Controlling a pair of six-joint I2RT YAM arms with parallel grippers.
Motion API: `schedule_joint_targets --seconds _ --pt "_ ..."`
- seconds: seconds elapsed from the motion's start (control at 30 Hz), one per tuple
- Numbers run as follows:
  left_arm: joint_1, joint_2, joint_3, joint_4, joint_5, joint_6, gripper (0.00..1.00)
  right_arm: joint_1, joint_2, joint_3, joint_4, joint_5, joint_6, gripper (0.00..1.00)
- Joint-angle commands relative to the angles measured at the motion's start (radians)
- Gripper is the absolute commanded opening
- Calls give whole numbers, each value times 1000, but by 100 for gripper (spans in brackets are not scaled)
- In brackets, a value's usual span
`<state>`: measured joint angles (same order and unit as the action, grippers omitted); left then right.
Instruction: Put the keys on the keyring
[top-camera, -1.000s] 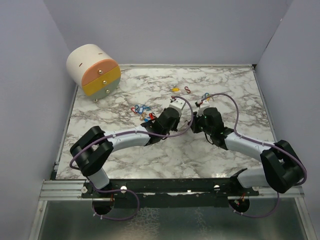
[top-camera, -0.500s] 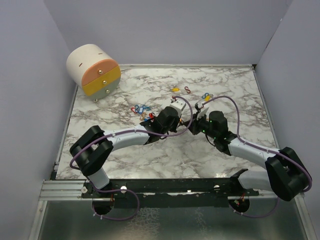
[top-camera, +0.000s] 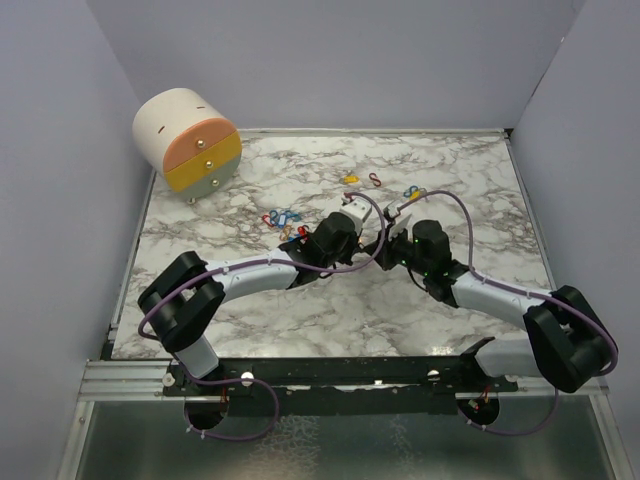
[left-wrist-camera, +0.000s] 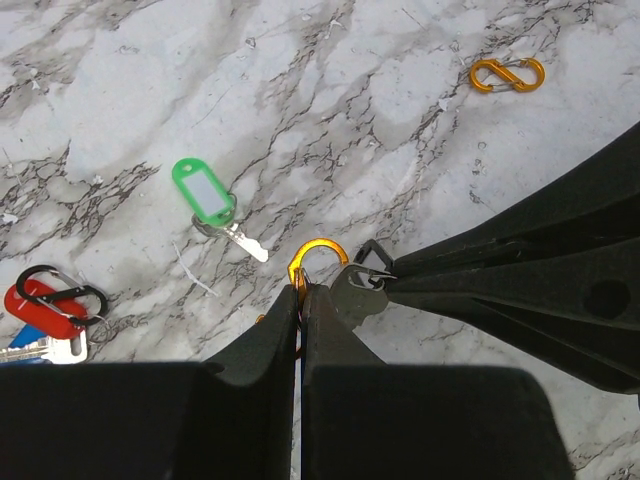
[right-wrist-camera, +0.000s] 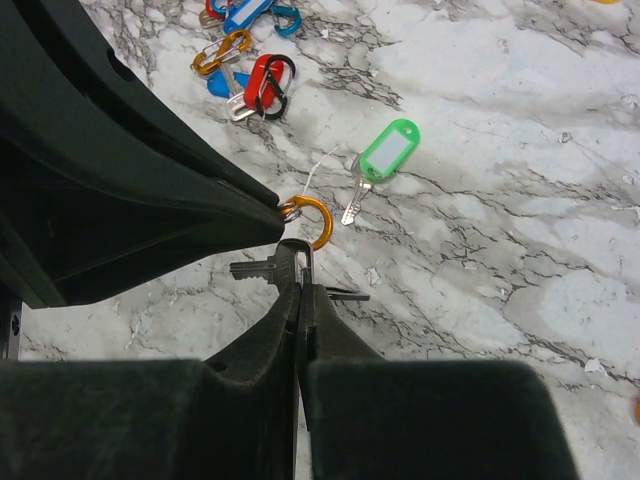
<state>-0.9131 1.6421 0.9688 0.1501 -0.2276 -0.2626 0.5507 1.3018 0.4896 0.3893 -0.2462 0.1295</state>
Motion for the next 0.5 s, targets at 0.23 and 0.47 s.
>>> schedule_joint_targets --seconds 0.23,0.47 --pt "14 -38 10 26 -10 16 0 36 20 55 -29 -35 -34 1" --pt "20 -42 7 26 -9 19 0 46 33 66 -49 -19 -37 1"
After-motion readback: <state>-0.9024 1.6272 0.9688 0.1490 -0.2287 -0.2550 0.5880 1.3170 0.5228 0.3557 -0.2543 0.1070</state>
